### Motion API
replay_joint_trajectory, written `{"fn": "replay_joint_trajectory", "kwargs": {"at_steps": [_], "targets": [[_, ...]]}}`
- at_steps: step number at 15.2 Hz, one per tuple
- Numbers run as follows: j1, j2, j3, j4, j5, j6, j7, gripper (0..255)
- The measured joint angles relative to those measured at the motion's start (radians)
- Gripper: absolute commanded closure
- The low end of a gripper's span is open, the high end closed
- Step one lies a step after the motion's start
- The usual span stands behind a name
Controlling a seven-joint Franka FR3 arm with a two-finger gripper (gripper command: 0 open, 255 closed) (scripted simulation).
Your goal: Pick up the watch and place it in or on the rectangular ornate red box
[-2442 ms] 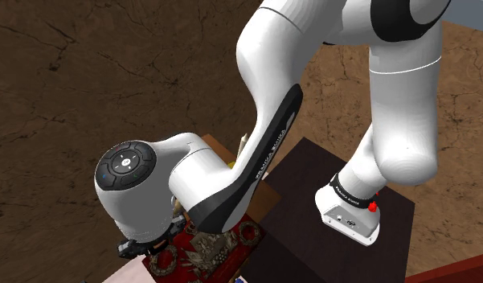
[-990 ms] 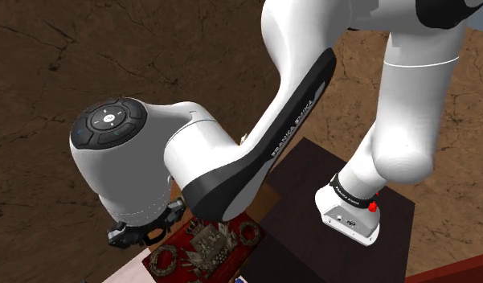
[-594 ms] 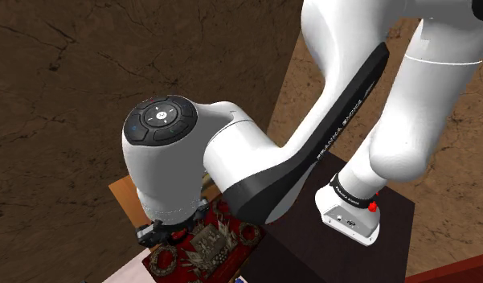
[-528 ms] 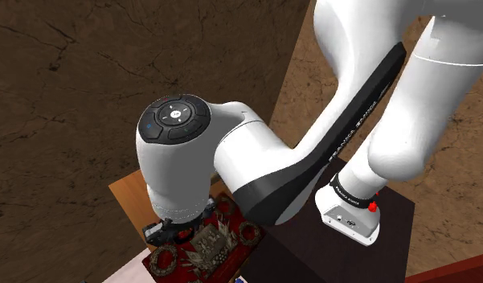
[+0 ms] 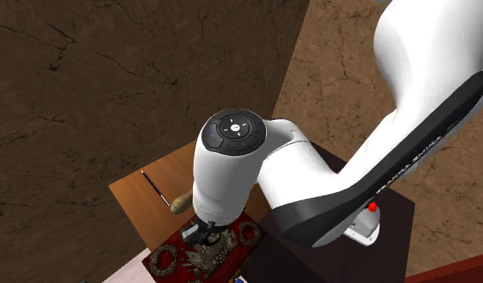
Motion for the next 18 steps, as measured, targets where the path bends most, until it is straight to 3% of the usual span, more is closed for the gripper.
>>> {"fn": "replay_joint_trajectory", "kwargs": {"at_steps": [4, 10, 12, 17, 18], "targets": [[-0.005, 0.121, -0.016, -0.007, -0.201, 0.046, 0.148, 255], [0.108, 0.266, -0.164, 0.003, -0.459, 0.091, 0.333, 255], [0.131, 0.288, -0.195, 0.006, -0.499, 0.099, 0.361, 255], [0.139, 0.294, -0.204, 0.005, -0.512, 0.103, 0.371, 255], [0.139, 0.293, -0.204, 0.005, -0.512, 0.104, 0.371, 0]]}}
